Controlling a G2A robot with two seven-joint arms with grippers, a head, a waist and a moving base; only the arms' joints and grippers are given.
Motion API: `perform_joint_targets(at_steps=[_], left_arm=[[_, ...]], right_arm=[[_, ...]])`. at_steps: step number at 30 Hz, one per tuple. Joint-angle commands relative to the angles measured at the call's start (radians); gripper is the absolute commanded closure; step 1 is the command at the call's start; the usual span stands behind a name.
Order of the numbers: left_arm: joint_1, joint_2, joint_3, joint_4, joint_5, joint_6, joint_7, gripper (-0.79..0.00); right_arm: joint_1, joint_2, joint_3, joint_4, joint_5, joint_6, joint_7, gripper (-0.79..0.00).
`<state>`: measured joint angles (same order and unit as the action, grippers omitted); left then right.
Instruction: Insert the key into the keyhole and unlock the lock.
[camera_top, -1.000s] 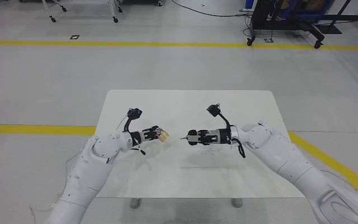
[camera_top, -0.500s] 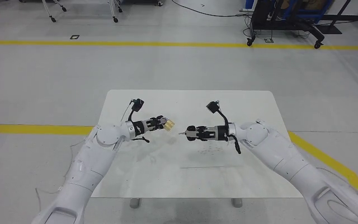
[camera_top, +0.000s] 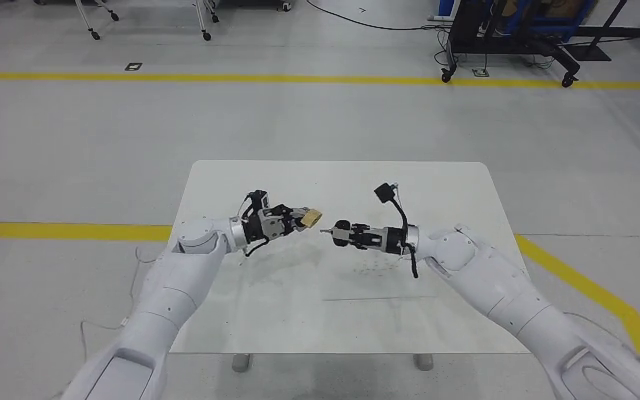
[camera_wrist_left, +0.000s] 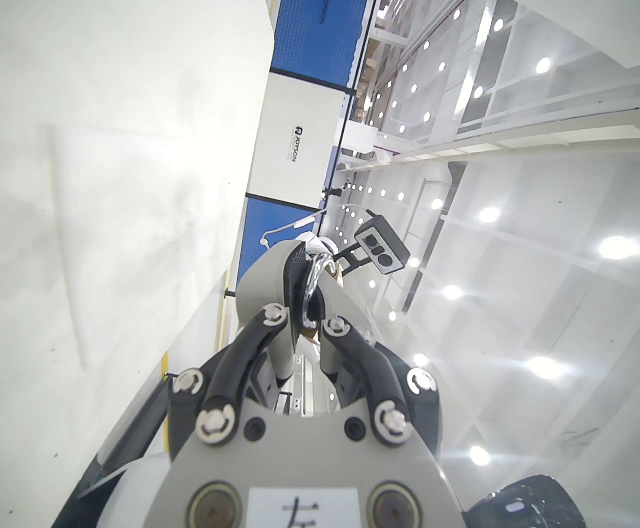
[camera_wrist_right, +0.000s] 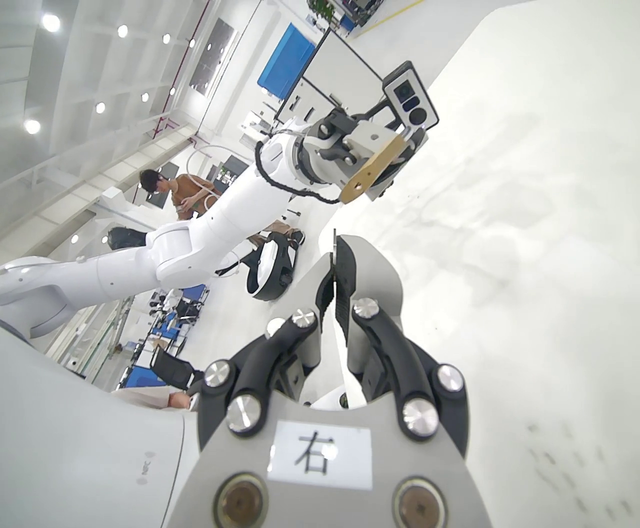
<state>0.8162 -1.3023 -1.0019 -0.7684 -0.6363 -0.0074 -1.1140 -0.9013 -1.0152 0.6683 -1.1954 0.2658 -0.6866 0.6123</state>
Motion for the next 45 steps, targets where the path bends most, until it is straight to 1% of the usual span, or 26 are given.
perform_joint_targets(at_steps=[1,3,4,5,19,22,26,29,32,37,45], left_arm=[[-0.035,-0.014,0.023,0.037,-0.007,-0.007,-0.014,0.0],[-0.084,-0.024,0.06,0.072,0.073,-0.034,0.006,0.0],[-0.106,-0.028,0.07,0.086,0.093,-0.041,-0.002,0.0],[-0.113,-0.028,0.072,0.092,0.099,-0.044,-0.004,0.0],[-0.108,-0.028,0.072,0.09,0.1,-0.045,0.003,0.0],[-0.082,-0.027,0.056,0.056,0.081,-0.046,0.054,0.0],[-0.064,-0.016,0.015,0.024,0.062,-0.069,0.094,0.0],[-0.045,-0.007,-0.014,0.001,0.055,-0.08,0.115,0.0],[-0.023,0.001,-0.026,-0.042,0.089,-0.094,0.159,0.0],[0.005,0.008,-0.032,-0.104,0.144,-0.092,0.214,0.0],[0.038,0.02,-0.063,-0.163,0.167,-0.083,0.249,0.0]], right_arm=[[-0.012,0.004,0.014,-0.012,-0.008,-0.006,-0.012,0.0],[-0.012,0.004,0.014,-0.012,-0.008,-0.006,-0.012,0.0],[-0.012,0.004,0.014,-0.012,-0.008,-0.006,-0.012,0.0],[-0.012,0.004,0.014,-0.012,-0.008,-0.006,-0.012,0.0],[-0.012,0.004,0.014,-0.012,-0.008,-0.006,-0.012,0.0],[-0.023,0.003,0.021,-0.022,0.007,0.009,-0.037,0.0],[-0.066,0.001,0.057,-0.042,0.043,0.046,-0.136,0.0],[-0.088,-0.002,0.072,-0.06,0.04,0.117,-0.195,0.0],[-0.108,-0.012,0.074,-0.094,0.044,0.18,-0.247,0.0],[-0.12,-0.031,0.061,-0.146,0.03,0.264,-0.299,0.0],[-0.138,-0.051,0.072,-0.177,-0.017,0.334,-0.372,0.0]])
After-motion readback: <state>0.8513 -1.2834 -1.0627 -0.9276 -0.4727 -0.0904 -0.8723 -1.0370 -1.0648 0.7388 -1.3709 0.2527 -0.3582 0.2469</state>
